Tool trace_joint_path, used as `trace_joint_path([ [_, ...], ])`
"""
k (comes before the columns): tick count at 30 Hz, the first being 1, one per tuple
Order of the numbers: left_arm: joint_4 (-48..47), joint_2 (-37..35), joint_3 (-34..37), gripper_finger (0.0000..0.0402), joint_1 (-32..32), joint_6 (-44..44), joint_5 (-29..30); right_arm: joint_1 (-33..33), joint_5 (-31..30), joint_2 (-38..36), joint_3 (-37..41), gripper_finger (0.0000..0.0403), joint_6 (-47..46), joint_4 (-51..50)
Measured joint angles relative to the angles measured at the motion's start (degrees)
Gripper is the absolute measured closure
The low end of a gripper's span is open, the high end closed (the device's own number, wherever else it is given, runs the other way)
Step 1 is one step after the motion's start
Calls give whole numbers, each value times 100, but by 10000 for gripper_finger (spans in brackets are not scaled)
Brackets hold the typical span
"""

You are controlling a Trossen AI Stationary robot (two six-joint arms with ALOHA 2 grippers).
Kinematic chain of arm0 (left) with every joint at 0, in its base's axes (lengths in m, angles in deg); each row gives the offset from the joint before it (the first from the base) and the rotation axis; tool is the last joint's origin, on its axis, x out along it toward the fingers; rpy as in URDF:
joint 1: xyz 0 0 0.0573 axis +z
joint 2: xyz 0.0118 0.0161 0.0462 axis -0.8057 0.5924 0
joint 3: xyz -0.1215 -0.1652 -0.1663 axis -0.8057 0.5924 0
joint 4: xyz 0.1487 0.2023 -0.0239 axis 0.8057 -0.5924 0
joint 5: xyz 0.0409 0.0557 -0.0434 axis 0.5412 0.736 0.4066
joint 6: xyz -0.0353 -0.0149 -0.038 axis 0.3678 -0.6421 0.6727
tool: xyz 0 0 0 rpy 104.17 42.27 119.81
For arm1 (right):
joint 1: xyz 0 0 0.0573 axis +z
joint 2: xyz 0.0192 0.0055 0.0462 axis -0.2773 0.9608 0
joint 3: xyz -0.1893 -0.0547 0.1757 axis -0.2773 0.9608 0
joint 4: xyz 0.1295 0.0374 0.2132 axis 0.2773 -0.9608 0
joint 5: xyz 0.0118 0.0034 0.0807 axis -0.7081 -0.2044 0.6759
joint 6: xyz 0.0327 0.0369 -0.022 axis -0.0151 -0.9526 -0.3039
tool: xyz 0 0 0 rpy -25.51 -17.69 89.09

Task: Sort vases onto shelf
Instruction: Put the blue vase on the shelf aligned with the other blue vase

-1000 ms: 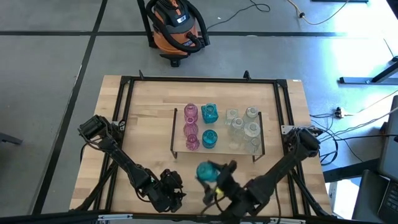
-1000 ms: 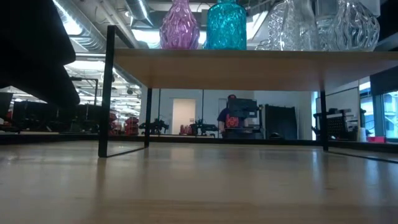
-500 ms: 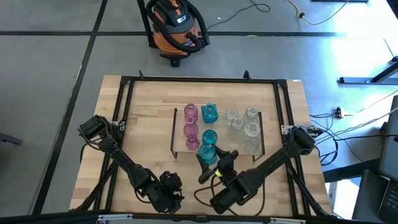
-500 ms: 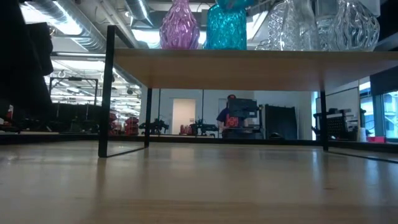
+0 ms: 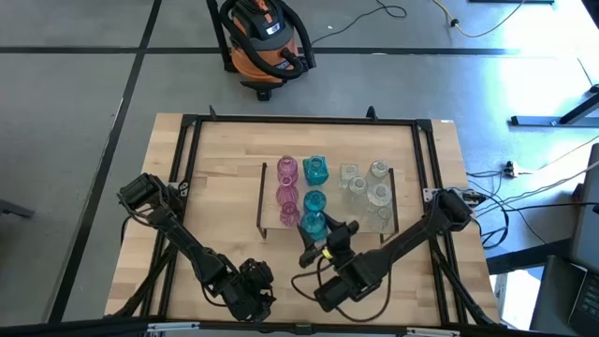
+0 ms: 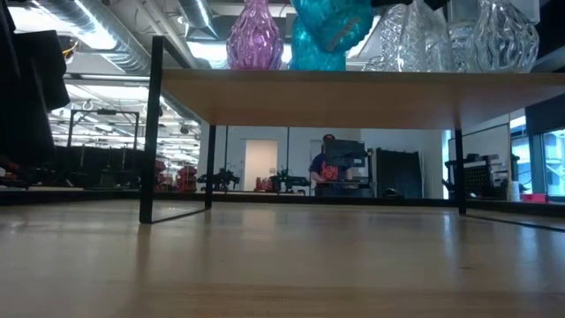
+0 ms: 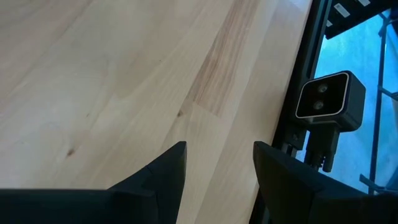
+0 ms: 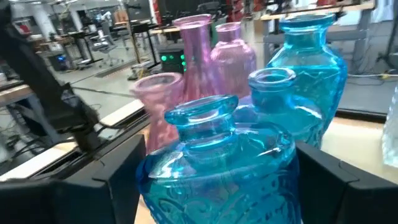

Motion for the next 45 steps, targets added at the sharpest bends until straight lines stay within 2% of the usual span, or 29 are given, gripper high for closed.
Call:
trace_joint_path([
  [15,-4,0,2,221,0,-15,-22,-228,179,0,0,107,15,-206],
  [20,-2,0,0,221,4,-20,-22,-332,358,0,0,78,15,-247],
  [28,3,0,2,221,7,-24,-22,-456,486,0,-2,106,16,-336],
  [36,4,0,0,221,7,-24,-20,-482,476,0,-2,64,17,-332],
  [45,8,0,0,221,7,-24,-19,-480,439,0,-9,81,24,-332],
])
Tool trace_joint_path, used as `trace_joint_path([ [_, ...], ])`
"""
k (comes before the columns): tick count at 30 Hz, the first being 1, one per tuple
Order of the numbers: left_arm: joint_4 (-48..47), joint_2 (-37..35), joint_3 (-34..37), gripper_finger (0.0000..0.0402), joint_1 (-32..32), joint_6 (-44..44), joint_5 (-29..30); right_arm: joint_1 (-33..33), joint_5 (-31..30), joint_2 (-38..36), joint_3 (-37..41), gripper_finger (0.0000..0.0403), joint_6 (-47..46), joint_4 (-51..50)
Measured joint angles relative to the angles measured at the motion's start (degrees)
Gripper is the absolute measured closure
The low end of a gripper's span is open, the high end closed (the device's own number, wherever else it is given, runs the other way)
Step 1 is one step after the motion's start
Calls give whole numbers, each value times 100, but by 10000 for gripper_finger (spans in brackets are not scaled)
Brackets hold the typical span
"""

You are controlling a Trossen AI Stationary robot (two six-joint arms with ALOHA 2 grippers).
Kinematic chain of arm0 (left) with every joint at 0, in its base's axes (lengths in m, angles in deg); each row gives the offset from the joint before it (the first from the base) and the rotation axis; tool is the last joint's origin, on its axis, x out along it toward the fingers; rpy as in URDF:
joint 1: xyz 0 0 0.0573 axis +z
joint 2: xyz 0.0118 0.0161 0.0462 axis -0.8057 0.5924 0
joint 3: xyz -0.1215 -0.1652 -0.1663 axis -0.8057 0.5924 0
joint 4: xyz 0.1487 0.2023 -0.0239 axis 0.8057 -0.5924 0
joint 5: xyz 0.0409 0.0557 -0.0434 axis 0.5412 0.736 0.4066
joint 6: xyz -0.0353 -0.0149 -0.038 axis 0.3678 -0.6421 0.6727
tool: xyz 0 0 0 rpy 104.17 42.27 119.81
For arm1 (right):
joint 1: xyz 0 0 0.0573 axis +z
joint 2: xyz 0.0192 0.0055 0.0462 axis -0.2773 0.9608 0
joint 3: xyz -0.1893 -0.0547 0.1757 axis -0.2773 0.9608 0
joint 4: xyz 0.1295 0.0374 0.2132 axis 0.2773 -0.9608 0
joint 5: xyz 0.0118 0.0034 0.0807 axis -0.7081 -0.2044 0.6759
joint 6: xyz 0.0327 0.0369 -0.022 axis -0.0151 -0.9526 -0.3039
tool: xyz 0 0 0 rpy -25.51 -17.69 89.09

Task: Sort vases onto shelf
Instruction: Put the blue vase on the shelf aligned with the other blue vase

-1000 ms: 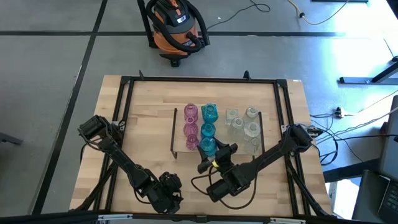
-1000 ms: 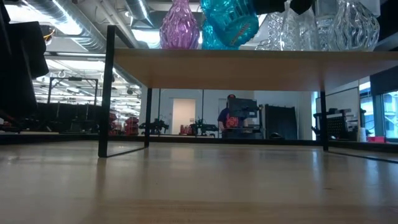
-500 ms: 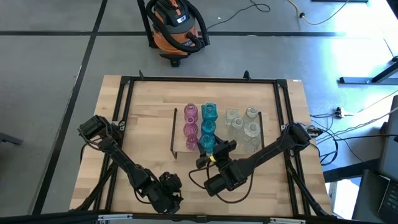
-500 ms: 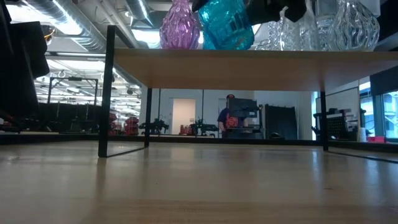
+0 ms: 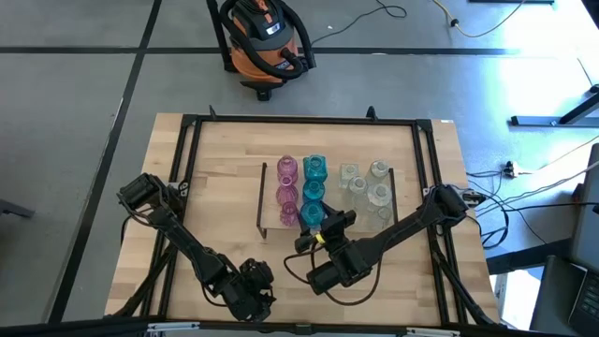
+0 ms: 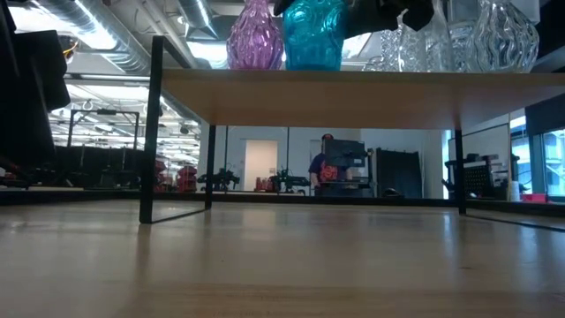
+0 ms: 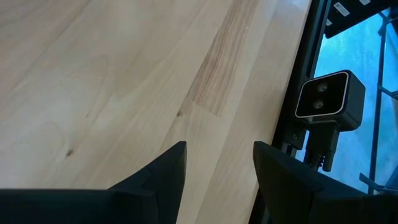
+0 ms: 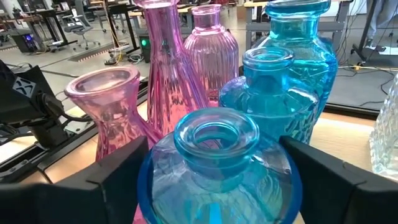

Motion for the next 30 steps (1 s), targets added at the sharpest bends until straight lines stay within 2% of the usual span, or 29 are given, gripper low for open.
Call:
trace_joint_path([
  [9,0,0,1,222,0,0,1,0,-107,-11,-236,78,53,-224],
  [15,0,0,1,222,0,-2,2,-12,-208,-39,-718,84,864,-405],
  [18,3,0,1,222,7,-7,2,-48,-163,-42,-793,84,973,-406],
  [30,32,0,0,222,6,-7,4,-109,516,2,-537,86,273,-665],
])
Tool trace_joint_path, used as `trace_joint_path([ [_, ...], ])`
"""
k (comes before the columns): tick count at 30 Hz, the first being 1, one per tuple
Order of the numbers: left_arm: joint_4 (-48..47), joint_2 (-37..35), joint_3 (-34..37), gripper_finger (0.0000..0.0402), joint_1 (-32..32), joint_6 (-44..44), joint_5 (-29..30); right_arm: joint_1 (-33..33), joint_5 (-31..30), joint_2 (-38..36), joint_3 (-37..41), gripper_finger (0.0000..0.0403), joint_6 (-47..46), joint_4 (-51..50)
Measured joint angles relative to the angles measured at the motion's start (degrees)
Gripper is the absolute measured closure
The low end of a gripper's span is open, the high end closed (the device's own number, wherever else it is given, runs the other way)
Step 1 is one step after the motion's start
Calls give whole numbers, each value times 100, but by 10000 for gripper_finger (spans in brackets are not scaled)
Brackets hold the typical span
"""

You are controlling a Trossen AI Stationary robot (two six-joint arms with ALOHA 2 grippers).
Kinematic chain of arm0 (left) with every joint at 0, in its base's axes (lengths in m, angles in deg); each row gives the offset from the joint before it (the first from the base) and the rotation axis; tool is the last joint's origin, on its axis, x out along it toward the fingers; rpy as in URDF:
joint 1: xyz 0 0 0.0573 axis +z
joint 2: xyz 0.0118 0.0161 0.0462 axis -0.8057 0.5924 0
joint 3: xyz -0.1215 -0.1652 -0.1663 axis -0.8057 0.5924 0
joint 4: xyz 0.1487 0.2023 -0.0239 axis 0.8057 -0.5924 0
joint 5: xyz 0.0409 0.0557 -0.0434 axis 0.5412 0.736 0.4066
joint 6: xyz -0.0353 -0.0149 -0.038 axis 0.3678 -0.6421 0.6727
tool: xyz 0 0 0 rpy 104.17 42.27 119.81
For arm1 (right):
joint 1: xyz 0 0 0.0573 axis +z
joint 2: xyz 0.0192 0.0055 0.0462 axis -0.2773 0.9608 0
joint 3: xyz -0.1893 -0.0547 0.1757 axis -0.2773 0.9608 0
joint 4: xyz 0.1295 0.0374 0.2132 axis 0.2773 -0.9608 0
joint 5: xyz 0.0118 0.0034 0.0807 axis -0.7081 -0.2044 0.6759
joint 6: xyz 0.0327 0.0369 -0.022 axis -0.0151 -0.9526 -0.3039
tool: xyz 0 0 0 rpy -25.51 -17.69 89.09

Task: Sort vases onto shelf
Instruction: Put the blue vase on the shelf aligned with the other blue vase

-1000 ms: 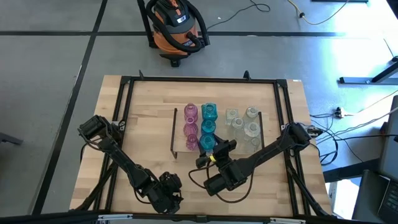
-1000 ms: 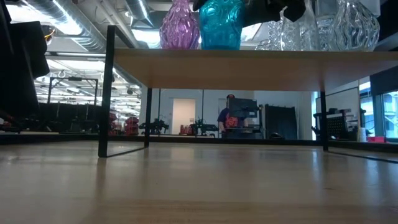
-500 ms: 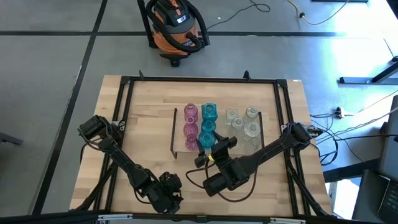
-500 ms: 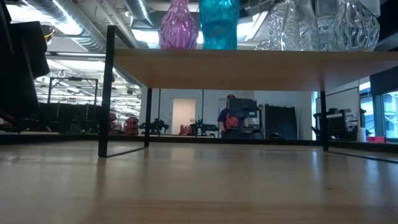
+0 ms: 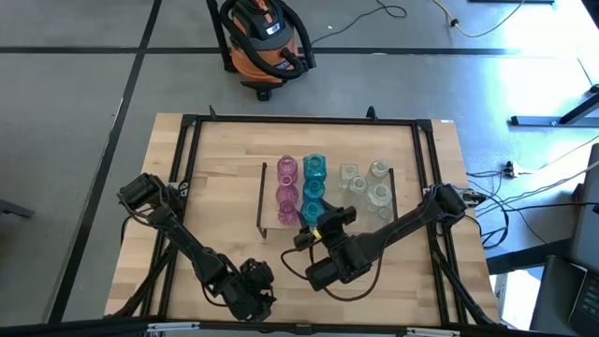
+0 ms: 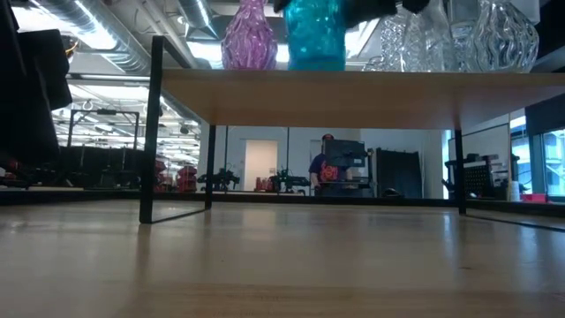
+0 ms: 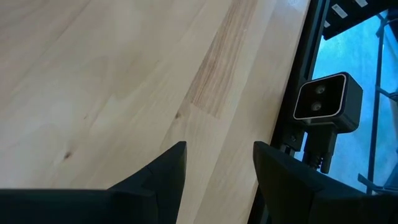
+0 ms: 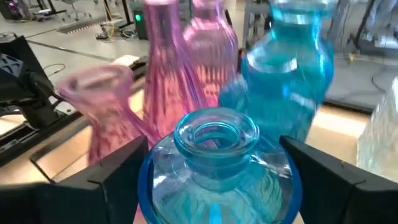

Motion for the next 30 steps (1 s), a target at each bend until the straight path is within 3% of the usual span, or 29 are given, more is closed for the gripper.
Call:
trace_joint_path([
  [16,43,0,0,222,-6,4,0,0,43,-13,352,84,-424,35],
  [25,44,0,1,222,-8,2,1,-2,465,4,373,26,-430,107],
  [30,47,0,2,221,-8,2,20,40,485,-1,362,19,-430,153],
])
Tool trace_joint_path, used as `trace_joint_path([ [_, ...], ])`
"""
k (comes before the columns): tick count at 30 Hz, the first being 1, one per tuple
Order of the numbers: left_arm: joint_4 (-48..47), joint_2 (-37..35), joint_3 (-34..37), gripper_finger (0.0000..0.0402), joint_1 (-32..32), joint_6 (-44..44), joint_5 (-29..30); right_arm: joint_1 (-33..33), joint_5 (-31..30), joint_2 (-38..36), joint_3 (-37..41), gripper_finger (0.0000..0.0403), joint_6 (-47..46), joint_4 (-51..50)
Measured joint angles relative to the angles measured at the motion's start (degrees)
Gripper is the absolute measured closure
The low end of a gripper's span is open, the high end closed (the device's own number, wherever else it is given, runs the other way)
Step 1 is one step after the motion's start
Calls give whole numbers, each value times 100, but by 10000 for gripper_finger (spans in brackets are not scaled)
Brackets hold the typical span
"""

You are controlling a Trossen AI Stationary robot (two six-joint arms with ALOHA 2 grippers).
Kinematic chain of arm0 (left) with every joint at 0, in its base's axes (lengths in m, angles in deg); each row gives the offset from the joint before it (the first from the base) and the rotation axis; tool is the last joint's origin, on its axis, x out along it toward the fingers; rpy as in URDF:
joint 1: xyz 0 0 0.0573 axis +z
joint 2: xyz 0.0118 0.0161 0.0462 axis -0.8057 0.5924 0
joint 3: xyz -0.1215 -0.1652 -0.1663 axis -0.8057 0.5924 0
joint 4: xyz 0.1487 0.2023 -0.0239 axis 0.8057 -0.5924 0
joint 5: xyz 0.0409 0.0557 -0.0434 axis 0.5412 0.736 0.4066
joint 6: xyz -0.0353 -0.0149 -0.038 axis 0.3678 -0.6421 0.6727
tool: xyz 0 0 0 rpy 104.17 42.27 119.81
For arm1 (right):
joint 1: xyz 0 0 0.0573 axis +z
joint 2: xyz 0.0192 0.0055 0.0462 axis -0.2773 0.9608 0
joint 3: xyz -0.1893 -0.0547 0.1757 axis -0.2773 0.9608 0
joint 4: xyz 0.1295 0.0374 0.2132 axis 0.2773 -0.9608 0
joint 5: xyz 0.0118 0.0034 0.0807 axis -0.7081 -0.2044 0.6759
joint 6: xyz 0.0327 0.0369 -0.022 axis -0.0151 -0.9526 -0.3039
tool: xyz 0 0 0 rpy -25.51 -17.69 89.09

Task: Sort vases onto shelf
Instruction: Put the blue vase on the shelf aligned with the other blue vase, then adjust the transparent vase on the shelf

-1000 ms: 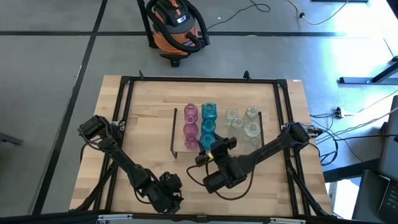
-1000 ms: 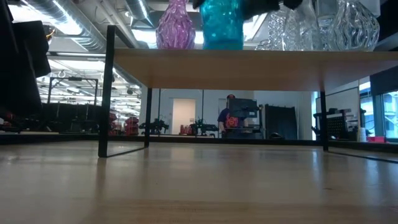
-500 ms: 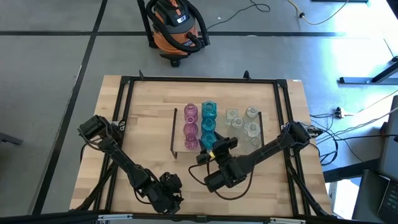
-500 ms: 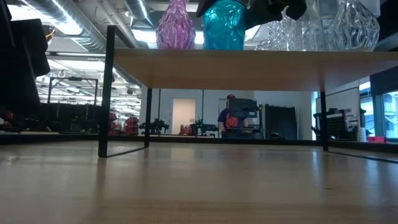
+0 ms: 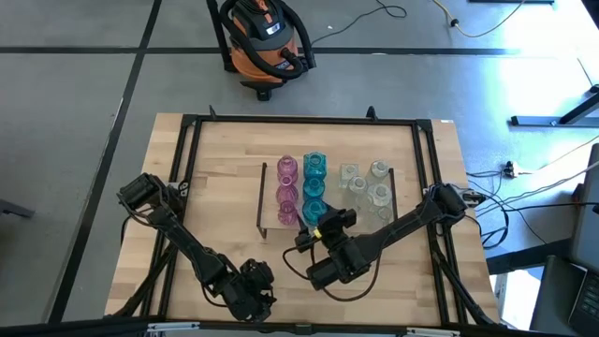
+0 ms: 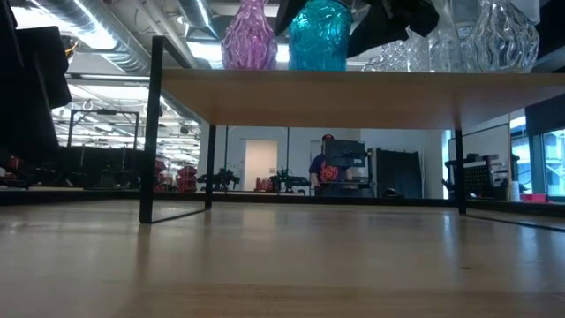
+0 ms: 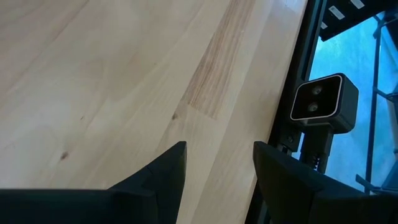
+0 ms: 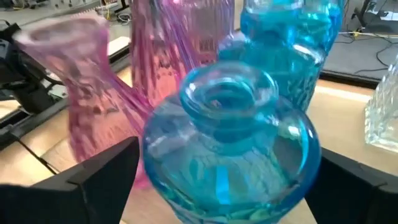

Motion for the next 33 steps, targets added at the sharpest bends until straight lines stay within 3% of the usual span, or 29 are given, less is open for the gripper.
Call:
trace_joint_path([
  [14,41,0,-1,221,15,-149,23,2,58,-18,-828,52,37,-1017],
  [21,57,-91,0,221,118,-268,26,70,86,-18,-2080,57,510,-1996],
  [26,132,-568,0,221,301,-852,293,490,-684,-55,-3479,57,1320,-2626],
  [29,239,-949,0,221,433,-1227,661,874,-1363,-576,-3188,57,1833,-2349],
  [33,449,-1509,0,221,592,-1654,1163,1399,-2188,-1397,-2538,57,1197,-2642],
])
